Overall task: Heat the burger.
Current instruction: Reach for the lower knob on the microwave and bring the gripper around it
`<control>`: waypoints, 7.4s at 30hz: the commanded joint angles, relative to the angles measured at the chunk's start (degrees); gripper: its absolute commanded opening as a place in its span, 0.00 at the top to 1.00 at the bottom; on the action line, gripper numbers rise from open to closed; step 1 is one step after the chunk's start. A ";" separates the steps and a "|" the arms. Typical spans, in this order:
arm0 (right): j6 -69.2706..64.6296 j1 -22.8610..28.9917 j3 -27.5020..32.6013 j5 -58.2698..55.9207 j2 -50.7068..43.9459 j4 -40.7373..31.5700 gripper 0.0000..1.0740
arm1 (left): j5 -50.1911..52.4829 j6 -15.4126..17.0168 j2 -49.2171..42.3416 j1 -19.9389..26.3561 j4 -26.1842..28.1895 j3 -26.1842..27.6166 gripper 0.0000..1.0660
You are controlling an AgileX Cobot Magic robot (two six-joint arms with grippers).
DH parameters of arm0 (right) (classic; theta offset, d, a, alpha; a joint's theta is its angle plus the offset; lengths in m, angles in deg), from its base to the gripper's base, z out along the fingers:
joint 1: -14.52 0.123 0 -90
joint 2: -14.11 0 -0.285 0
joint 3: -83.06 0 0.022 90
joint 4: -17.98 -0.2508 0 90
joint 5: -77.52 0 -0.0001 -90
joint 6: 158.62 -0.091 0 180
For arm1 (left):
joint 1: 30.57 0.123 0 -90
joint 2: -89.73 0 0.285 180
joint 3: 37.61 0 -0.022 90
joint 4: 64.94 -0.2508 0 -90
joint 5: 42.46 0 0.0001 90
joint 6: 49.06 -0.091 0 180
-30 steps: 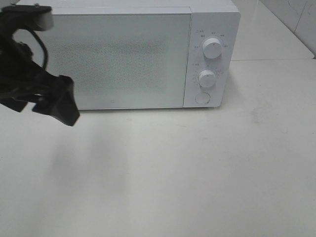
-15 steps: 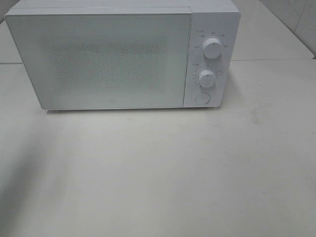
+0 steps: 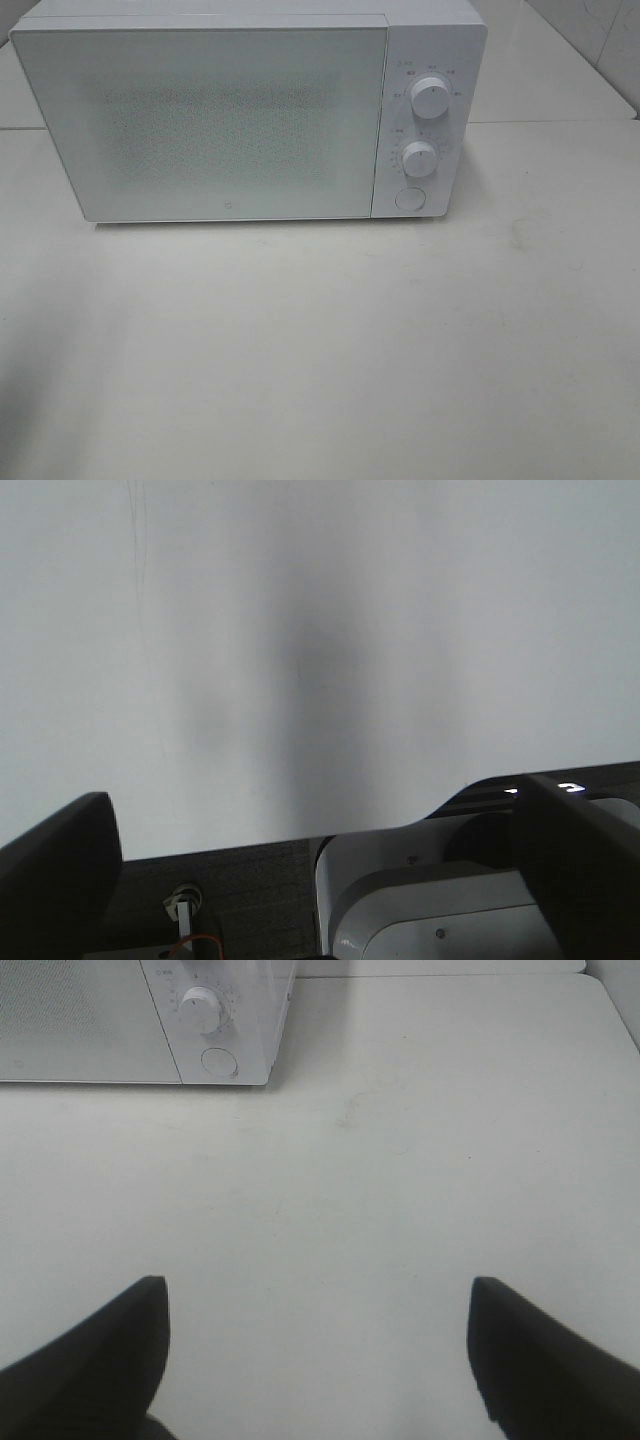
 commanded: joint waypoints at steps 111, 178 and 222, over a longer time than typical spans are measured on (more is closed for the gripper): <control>-0.23 -0.40 0.00 0.52 -1.49 0.11 0.30 | 0.46 2.92 -55.35 6.13 -0.34 -7.96 0.06; -3.44 -0.40 4.47 75.97 54.72 0.29 0.30 | 0.46 2.92 -55.35 6.13 -0.34 -7.96 0.06; 23.09 38.10 12.15 132.98 91.67 -44.58 0.30 | 0.46 2.92 -55.35 6.13 -0.34 -7.96 0.06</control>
